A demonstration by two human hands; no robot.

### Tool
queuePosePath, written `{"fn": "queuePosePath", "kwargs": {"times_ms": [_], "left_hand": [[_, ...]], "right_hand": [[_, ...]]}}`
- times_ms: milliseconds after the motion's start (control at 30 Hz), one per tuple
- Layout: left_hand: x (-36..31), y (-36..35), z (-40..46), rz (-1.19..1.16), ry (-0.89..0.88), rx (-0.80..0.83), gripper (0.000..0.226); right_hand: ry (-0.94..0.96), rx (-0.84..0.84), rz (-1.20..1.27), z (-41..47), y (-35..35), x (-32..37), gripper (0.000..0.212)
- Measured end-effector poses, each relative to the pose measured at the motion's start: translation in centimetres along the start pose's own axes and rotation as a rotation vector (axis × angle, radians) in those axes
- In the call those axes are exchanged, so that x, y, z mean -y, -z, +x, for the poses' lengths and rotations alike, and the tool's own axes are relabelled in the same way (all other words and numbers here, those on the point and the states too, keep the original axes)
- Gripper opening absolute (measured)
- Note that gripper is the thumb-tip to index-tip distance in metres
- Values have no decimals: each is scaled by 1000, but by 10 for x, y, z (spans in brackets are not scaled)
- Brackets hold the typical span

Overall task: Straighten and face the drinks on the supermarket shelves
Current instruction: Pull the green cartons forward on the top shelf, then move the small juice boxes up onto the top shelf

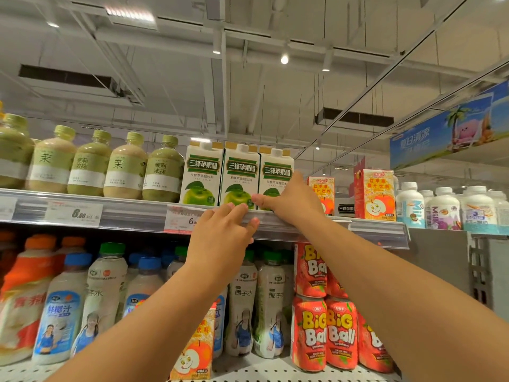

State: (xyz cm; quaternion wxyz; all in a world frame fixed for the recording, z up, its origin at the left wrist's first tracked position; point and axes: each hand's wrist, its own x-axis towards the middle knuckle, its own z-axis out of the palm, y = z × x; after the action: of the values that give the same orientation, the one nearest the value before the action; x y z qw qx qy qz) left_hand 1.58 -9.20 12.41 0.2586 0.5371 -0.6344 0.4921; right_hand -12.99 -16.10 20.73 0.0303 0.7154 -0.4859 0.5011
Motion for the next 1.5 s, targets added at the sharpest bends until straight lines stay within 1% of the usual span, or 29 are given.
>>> {"fn": "queuePosePath", "kwargs": {"times_ms": [67, 133, 233, 267, 333, 400, 500, 567, 600, 700, 767, 800, 967, 1100, 1167, 1233, 1267, 1300, 1367, 1433, 1500], "left_hand": [[0, -1, -2, -4, 1, 1, 47], [1, -1, -2, -24, -5, 4, 46], [4, -2, -7, -49, -14, 12, 53], [5, -4, -11, -58, -19, 27, 58], [8, -7, -25, -72, -40, 64, 71], [11, -10, -44, -72, -59, 75, 80], [14, -14, -78, -94, -60, 80, 75], [14, -20, -103, -121, -30, 124, 68], [14, -23, -114, -140, -4, 159, 64], [16, -32, -143, -171, 80, 274, 61], [20, -37, -155, -169, 113, 333, 64], [22, -39, -158, -164, 118, 347, 64], [22, -41, -159, -174, 137, 313, 61], [20, -44, -158, -190, 170, 294, 58], [20, -44, -158, -196, 171, 290, 58], [20, -43, -159, -187, 171, 282, 58], [21, -43, -158, -186, 168, 280, 58], [22, -43, -158, -194, 156, 280, 58], [29, -42, -154, -223, 104, 288, 59], [42, -41, -151, -235, 44, 315, 62], [58, -41, -154, -202, 41, 355, 71]], "right_hand": [[-5, -10, -22, -5, 0, 1, 84], [21, -49, -14, -14, 1, 2, 77], [181, -183, -13, -37, 0, -8, 56], [234, -192, -53, -49, -2, -16, 55], [325, -154, -194, -78, -9, -34, 59], [429, -121, -242, -108, -17, -55, 59], [507, -51, -209, -156, -36, -80, 56], [522, 55, -206, -184, -54, -92, 54], [528, 136, -214, -197, -64, -97, 54], [505, 389, -238, -229, -96, -106, 55], [464, 492, -257, -241, -114, -109, 56], [453, 510, -272, -245, -121, -111, 55], [392, 478, -276, -248, -133, -113, 57], [319, 546, -267, -234, -125, -101, 52], [223, 541, -141, -221, -120, -82, 55], [145, 491, 59, -208, -119, -60, 63], [134, 472, 125, -202, -120, -49, 68], [135, 469, 140, -197, -121, -40, 73], [151, 472, 71, -192, -124, -27, 76], [157, 446, -49, -190, -128, -23, 68], [154, 412, -85, -190, -131, -21, 59]]}}
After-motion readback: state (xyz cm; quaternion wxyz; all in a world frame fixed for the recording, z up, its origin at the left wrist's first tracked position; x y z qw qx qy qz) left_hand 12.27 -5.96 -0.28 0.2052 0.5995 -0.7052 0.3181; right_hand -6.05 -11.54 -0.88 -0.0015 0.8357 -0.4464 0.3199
